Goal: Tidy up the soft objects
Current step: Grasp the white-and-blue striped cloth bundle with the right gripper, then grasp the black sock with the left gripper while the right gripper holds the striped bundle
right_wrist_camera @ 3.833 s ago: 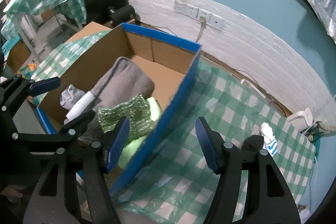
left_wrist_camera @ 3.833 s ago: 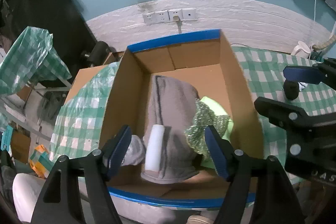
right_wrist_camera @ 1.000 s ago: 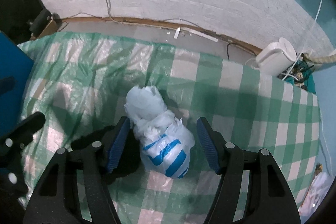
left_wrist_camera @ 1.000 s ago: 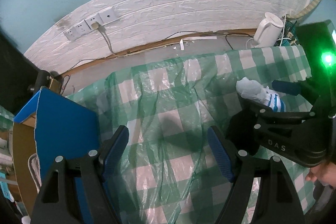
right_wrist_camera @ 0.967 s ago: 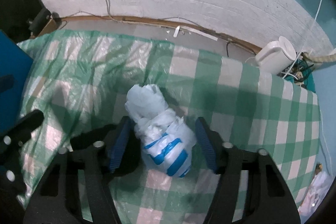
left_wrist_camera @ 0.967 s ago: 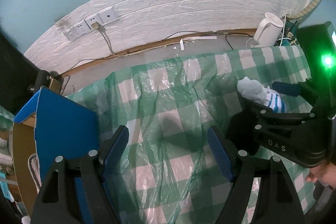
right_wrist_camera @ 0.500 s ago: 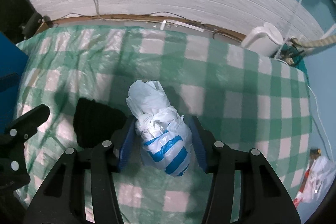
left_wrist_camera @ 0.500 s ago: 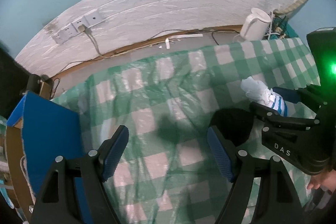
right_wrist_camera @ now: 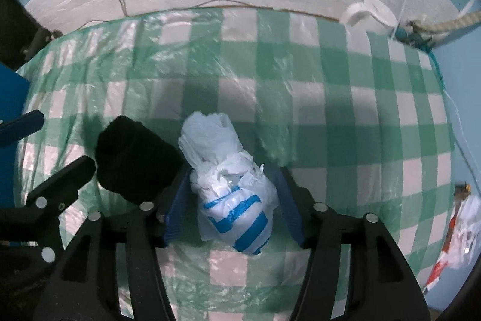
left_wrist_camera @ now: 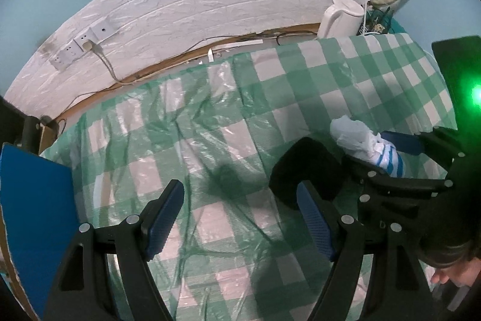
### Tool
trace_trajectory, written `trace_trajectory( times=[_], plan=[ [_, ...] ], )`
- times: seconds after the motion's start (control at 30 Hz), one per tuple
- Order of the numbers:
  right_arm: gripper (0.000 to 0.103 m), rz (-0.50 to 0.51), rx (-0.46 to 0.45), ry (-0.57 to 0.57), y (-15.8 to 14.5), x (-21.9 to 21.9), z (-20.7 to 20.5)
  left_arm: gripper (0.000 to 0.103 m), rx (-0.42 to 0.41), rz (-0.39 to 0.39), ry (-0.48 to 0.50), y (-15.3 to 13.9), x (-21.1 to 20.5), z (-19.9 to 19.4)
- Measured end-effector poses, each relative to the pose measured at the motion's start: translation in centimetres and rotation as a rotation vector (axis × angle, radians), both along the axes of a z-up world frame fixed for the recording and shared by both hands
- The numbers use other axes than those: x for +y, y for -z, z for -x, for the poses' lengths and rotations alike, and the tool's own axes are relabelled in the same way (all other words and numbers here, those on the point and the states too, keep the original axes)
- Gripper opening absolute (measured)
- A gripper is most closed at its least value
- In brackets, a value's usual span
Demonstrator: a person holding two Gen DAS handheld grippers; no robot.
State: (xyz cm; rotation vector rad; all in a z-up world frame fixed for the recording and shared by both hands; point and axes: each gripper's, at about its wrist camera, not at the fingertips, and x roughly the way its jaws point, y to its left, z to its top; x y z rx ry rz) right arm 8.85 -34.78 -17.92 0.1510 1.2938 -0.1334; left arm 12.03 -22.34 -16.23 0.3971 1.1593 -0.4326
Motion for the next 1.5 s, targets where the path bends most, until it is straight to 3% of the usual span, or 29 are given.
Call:
trace_trajectory(
  times=[0.07,0.37,0.5,0.83,1.07,1.33,1.5],
  plan=[
    [0.068,0.003,0.013,0.016,0.3,-0.4,0.2,0.079,0.004,-0.001,0.002,0.2,-0.3,0.1],
    [0.069,0.007,0.012,0.022,0.3,-0.6,1.1,0.079,0.037,-0.027,-0.035,1.5,-1.3,-0.8],
    [0.069,0.003,0.006,0.043,0.0,-1.1,1.7,0.079,0.003,-0.079,-0.047,2.6,-1.9,-0.9],
    [0.069,0.049,0.021,0.095,0.3,-3.1,2.9,0.079,-0.037,-0.102,-0.012,2.3,-2.0,-0.6],
    [0.069,0.020,0.003,0.130,-0.1,-4.2,3.9,0.079,-0.051,-0.123,0.001,2.2,-1.7,-0.4],
    [0.069,0.080,-0.022,0.020,-0.6,-3.0,3.2,0.080,-0.034,-0.050,0.061,0.2,-1.5,0.9],
    [0.069,0.136,0.001,-0.089,0.3,-1.3,1.9,0.081,-0.039,-0.048,0.093,-0.4,-2.3,1.3]
  ],
)
